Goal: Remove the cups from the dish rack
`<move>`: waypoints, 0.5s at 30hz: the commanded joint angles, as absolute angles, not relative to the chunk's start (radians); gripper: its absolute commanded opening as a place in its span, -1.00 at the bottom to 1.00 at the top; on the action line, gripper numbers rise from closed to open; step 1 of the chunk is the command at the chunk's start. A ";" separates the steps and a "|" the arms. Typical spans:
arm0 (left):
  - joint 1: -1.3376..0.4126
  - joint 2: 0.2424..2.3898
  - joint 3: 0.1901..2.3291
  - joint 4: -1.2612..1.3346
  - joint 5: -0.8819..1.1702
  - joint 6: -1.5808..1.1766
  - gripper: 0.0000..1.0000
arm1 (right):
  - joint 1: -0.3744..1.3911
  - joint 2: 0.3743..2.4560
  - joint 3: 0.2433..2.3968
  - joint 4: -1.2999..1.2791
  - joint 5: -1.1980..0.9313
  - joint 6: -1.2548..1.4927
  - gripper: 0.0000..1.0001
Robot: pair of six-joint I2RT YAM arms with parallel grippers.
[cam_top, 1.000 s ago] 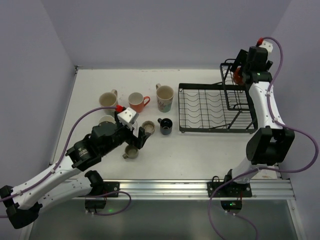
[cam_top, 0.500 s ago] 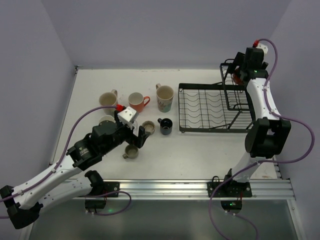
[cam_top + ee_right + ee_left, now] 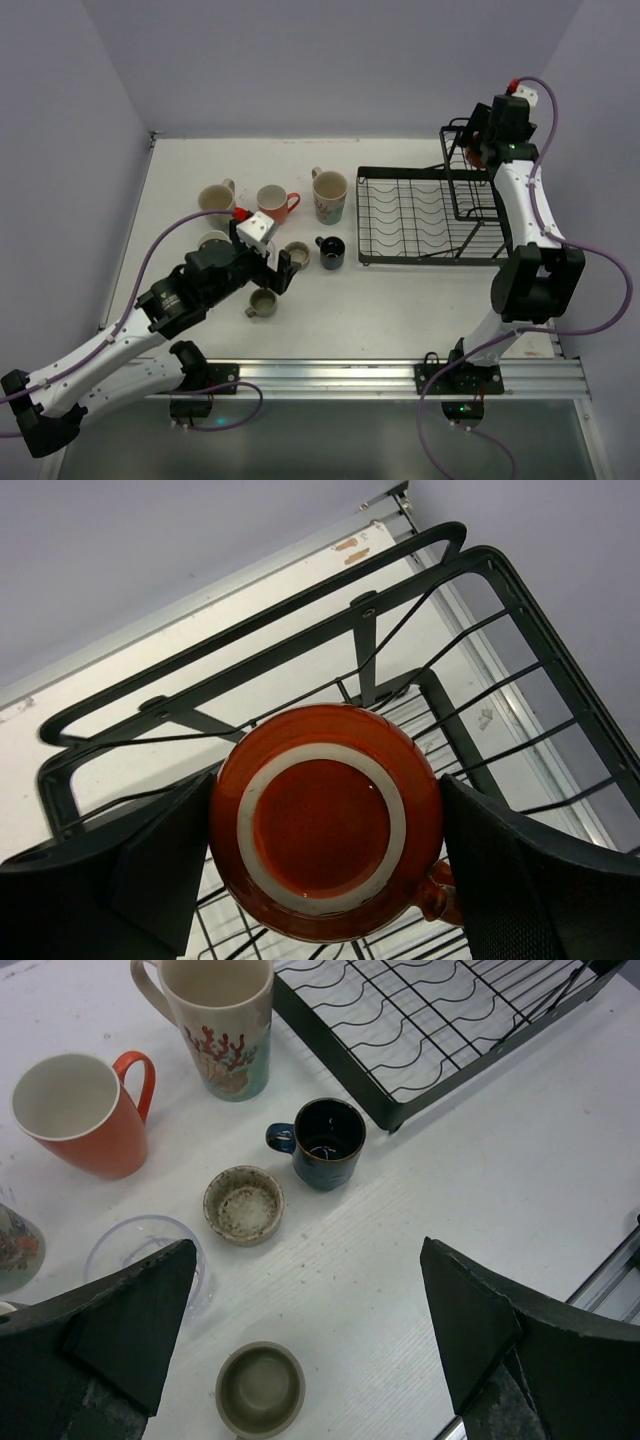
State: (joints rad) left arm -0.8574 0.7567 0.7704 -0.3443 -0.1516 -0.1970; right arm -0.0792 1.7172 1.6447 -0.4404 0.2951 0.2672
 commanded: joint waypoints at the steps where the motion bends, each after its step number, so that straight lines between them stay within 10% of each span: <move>1: -0.848 0.764 0.776 -0.288 -0.141 -0.178 0.95 | -0.071 1.588 1.631 -0.312 0.267 0.264 -0.18; 15: -0.848 0.816 0.853 -0.255 -0.013 -0.222 0.75 | 0.029 1.243 1.366 -0.183 0.051 0.458 -0.25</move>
State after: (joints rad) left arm -0.8524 0.8127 0.7860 -0.3305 -0.0906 -0.2005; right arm -0.0341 1.3563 1.4326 -0.3122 0.1825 0.3584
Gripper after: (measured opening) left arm 0.877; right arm 0.866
